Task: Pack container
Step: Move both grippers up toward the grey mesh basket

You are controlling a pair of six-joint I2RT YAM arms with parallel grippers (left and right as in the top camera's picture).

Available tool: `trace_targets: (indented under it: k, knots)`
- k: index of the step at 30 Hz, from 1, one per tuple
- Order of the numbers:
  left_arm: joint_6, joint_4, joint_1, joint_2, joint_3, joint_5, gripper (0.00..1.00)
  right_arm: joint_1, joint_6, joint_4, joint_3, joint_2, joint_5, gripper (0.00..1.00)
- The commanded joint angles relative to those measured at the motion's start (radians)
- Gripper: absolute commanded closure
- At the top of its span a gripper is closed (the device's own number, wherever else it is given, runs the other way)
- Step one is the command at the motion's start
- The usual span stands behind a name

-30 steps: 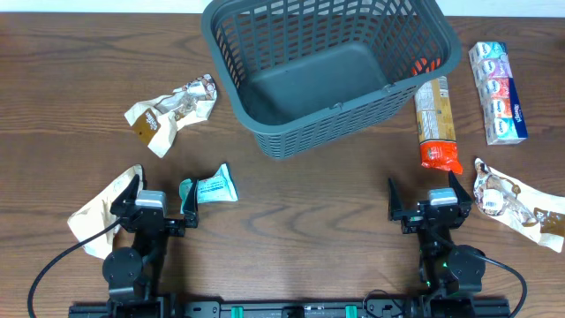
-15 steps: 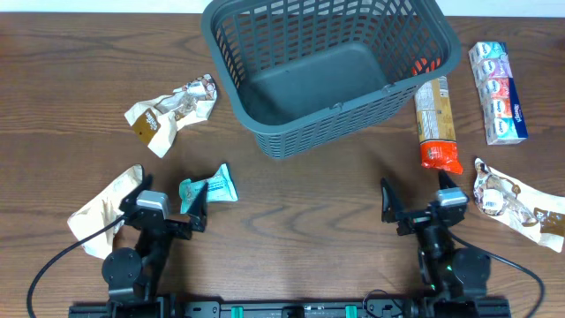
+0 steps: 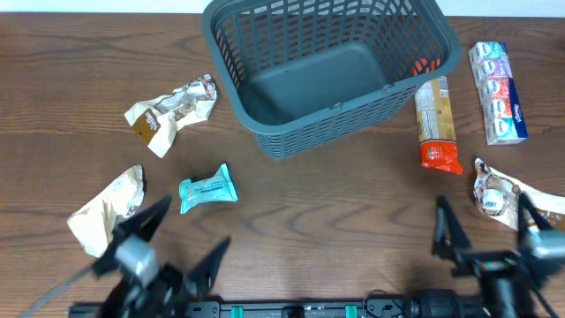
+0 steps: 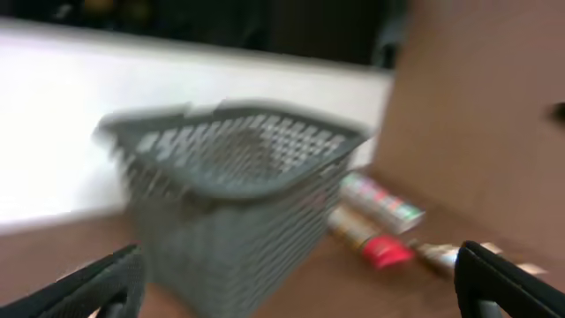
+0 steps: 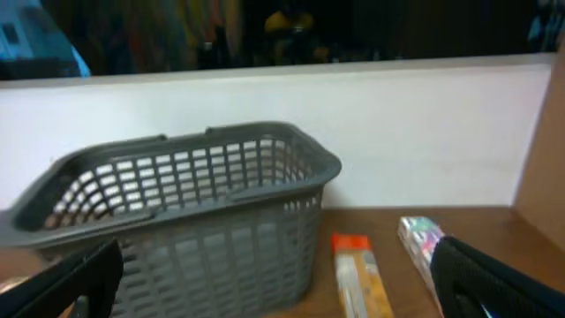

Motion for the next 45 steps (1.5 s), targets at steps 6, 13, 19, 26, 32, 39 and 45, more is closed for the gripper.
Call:
trace_targets:
  k: [6,13,19,26,32,39,45]
  knots:
    - [-0.119,0.023,-0.004,-0.007,0.124,0.394,0.01,0.008,-0.013,-0.25,0.329,0.159,-0.389,0.01]
    - [-0.351,0.084,-0.004,0.003,0.124,0.429,0.01,0.009,0.039,-0.29,0.327,0.16,-0.44,0.01]
    - [-0.502,0.247,0.002,0.082,0.141,0.393,0.01,0.009,0.257,-0.339,0.399,0.248,-0.223,0.01]
    - [-0.488,0.144,0.109,0.239,0.264,0.459,0.01,0.009,0.259,-0.61,0.7,0.544,-0.18,0.01]
    - [-0.442,0.114,0.179,0.347,0.353,0.443,0.01,0.009,0.166,-0.917,1.066,0.833,-0.117,0.01]
    - [-0.443,0.114,0.211,0.394,0.355,0.509,0.01,0.009,0.023,-0.962,1.223,0.937,-0.281,0.01]
    - [-0.537,0.156,0.209,0.394,0.356,0.492,0.01,0.009,0.025,-0.827,1.222,0.938,-0.219,0.01]
